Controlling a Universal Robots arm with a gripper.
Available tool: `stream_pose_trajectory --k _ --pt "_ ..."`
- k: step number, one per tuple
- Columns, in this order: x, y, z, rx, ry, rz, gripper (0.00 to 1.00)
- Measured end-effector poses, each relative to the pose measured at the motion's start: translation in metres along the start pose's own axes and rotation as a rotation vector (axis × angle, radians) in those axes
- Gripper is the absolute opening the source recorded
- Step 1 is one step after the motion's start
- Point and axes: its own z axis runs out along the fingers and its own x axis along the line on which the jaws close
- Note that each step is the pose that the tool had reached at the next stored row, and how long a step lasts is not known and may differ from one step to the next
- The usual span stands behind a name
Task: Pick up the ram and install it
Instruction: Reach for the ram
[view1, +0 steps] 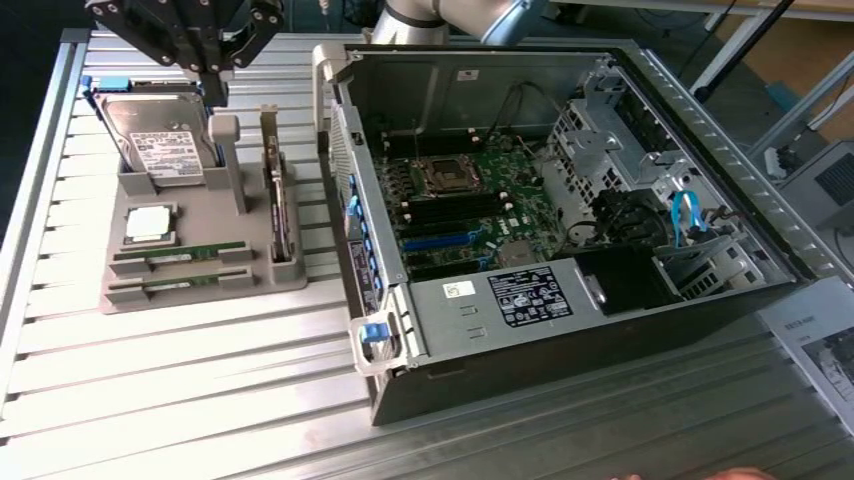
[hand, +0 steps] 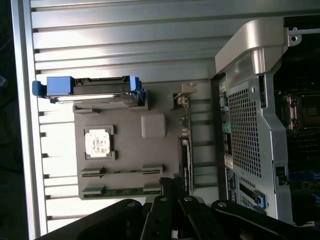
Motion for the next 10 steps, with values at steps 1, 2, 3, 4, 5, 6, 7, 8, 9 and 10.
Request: stream_pose_trajectory --k 1,2,3,4,5,6,7,8,9,10 --pt "0.002 -0.0002 0.0000 0.0000 -0.0001 0.000 0.10" --pt "0.005 -0.0003 -0.0001 0.0000 0.0000 0.000 0.10" --pt "0.007 -0.0005 -0.0002 0.0000 -0.0001 0.000 0.10" --pt "0.009 -0.0007 -0.0003 0.0000 0.0000 0.000 0.10" --pt "0.012 -0.0009 -0.0004 0.0001 0.0001 0.000 0.10" --pt "0.014 -0.0011 -0.0004 0.0000 0.0000 0.000 0.10" --pt "0.016 -0.0012 -0.0005 0.0000 0.0000 0.000 0.10" --pt "0.018 -0.0014 -0.0005 0.0000 0.0000 0.000 0.10" --pt "0.021 -0.0016 -0.0006 0.0000 -0.0001 0.000 0.10" --pt "0.023 -0.0017 -0.0006 0.0000 -0.0001 0.000 0.10"
